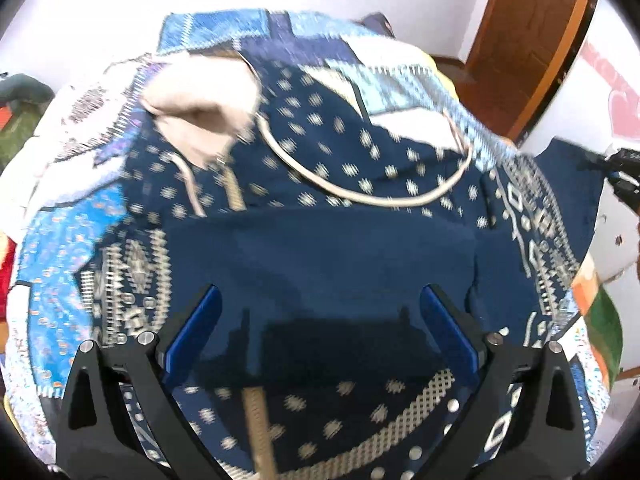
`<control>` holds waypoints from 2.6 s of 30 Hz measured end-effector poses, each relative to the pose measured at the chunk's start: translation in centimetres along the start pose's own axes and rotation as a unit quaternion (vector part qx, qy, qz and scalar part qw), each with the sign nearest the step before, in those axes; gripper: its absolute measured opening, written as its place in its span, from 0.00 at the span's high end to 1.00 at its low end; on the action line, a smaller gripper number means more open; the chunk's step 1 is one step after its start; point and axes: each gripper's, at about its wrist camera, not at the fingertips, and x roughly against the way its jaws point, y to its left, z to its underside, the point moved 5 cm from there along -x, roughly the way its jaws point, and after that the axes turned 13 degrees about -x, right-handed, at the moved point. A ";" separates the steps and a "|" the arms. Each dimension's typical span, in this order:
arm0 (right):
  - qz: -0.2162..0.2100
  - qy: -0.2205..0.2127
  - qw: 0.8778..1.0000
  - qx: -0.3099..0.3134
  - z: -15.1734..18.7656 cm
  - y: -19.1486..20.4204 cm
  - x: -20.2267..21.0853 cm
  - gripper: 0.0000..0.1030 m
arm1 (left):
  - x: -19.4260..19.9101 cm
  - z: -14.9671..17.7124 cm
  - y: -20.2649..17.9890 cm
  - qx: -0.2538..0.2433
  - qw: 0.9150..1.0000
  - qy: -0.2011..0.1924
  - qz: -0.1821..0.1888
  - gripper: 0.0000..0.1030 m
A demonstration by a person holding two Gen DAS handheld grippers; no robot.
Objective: Fold large clothes
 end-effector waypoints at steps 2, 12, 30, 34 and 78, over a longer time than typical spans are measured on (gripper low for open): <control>-0.021 -0.010 0.999 0.033 0.6 3.3 1.9 0.93 | 2.0 0.2 1.1 0.007 1.000 -0.019 -0.009 0.03; -0.153 0.045 0.967 0.200 13.3 22.2 5.9 0.93 | 8.3 2.8 6.5 0.031 0.995 -0.071 -0.055 0.03; 0.042 0.291 0.928 0.230 34.4 17.4 -10.3 0.92 | 10.2 13.7 13.0 0.085 0.992 -0.026 -0.087 0.03; 0.043 0.298 0.917 0.262 34.6 16.2 -7.9 0.92 | 10.2 11.9 11.4 0.072 0.994 -0.037 -0.074 0.03; 0.080 0.065 0.936 0.336 18.9 13.6 -0.5 0.92 | 9.7 -6.3 8.5 -0.038 0.983 -0.149 -0.102 0.84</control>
